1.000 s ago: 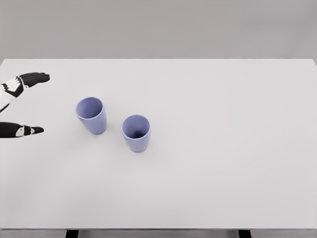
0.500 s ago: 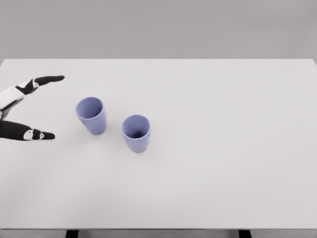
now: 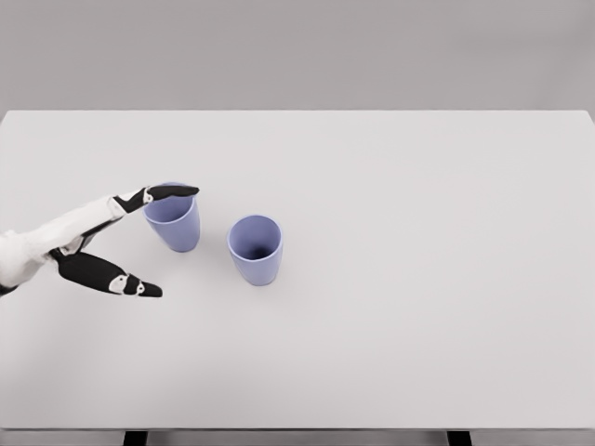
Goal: Place the right cup on the left cup with left arm
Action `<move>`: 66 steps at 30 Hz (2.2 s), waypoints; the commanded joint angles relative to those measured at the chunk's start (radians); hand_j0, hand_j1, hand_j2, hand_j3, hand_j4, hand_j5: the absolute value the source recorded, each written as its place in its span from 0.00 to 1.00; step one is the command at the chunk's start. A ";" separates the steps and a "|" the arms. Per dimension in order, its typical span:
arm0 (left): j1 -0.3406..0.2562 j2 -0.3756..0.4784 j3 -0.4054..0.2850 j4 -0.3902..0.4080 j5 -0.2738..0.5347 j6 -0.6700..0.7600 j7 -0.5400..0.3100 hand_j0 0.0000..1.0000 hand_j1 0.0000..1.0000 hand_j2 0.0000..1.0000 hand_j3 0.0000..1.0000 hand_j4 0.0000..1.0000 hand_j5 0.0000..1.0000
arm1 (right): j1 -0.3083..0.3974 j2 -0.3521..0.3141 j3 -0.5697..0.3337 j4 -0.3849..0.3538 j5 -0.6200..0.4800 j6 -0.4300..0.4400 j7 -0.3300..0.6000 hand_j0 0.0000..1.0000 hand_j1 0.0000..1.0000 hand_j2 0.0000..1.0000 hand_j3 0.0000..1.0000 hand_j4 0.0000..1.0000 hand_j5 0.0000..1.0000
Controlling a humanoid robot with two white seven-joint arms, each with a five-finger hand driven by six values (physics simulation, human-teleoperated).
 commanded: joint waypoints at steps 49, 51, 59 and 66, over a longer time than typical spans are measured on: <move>-0.052 -0.297 -0.064 0.002 -0.025 0.120 -0.026 1.00 1.00 1.00 1.00 1.00 1.00 | 0.000 0.000 0.000 0.000 0.000 0.000 0.000 1.00 1.00 1.00 1.00 1.00 1.00; -0.052 -0.297 -0.064 0.002 -0.025 0.120 -0.026 1.00 1.00 1.00 1.00 1.00 1.00 | 0.000 0.000 0.000 0.000 0.000 0.000 0.000 1.00 1.00 1.00 1.00 1.00 1.00; -0.063 -0.317 -0.052 0.002 -0.042 0.218 -0.026 1.00 1.00 1.00 1.00 1.00 1.00 | 0.000 0.000 0.000 0.000 0.000 0.000 0.000 1.00 1.00 1.00 1.00 1.00 1.00; -0.064 -0.324 -0.049 0.002 -0.049 0.266 -0.023 1.00 1.00 1.00 1.00 1.00 1.00 | 0.000 0.000 0.000 0.000 0.000 0.000 0.000 1.00 1.00 1.00 1.00 1.00 1.00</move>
